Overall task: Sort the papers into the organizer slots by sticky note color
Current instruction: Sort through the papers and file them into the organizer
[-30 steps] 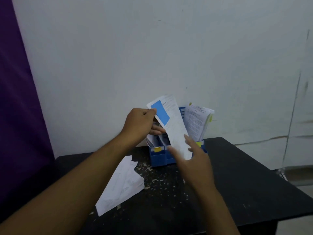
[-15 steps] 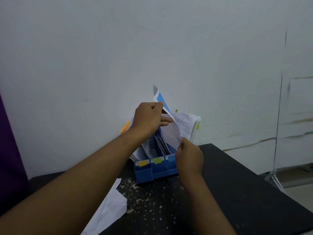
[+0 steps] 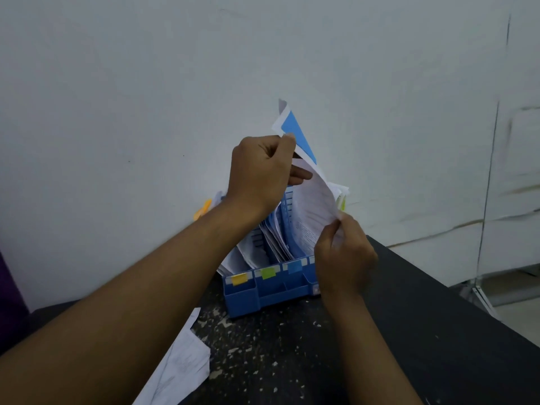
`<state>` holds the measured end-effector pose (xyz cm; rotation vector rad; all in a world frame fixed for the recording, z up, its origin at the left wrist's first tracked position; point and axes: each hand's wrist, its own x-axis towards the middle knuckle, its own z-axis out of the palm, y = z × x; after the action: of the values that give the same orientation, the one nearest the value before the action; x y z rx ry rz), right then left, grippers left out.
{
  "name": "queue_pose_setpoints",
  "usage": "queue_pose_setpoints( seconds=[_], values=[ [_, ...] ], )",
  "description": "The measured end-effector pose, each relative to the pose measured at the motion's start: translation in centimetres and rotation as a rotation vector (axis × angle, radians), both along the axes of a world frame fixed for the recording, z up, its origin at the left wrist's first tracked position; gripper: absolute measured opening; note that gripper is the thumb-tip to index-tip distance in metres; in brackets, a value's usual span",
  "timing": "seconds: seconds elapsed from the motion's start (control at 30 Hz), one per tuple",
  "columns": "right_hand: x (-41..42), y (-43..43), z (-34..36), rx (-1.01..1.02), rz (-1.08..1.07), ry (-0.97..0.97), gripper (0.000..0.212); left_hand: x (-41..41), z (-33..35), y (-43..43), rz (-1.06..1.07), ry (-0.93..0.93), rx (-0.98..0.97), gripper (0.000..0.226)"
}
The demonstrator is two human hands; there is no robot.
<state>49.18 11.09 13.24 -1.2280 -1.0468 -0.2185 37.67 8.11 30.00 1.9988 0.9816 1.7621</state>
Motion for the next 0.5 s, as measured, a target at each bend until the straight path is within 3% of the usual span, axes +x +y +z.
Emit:
queue_pose_setpoints(
  seconds=[0.23, 0.5],
  values=[
    [-2.5, 6.2, -0.3, -0.212, 0.135, -0.060, 0.022, -0.6, -1.6, 3.7, 0.123, 0.066, -0.056, 0.050],
    [-4.9, 11.9, -2.0, -0.456, 0.270, -0.148, 0.020, -2.9, -5.3, 8.3, 0.271, 0.175, -0.141, 0.051]
  ],
)
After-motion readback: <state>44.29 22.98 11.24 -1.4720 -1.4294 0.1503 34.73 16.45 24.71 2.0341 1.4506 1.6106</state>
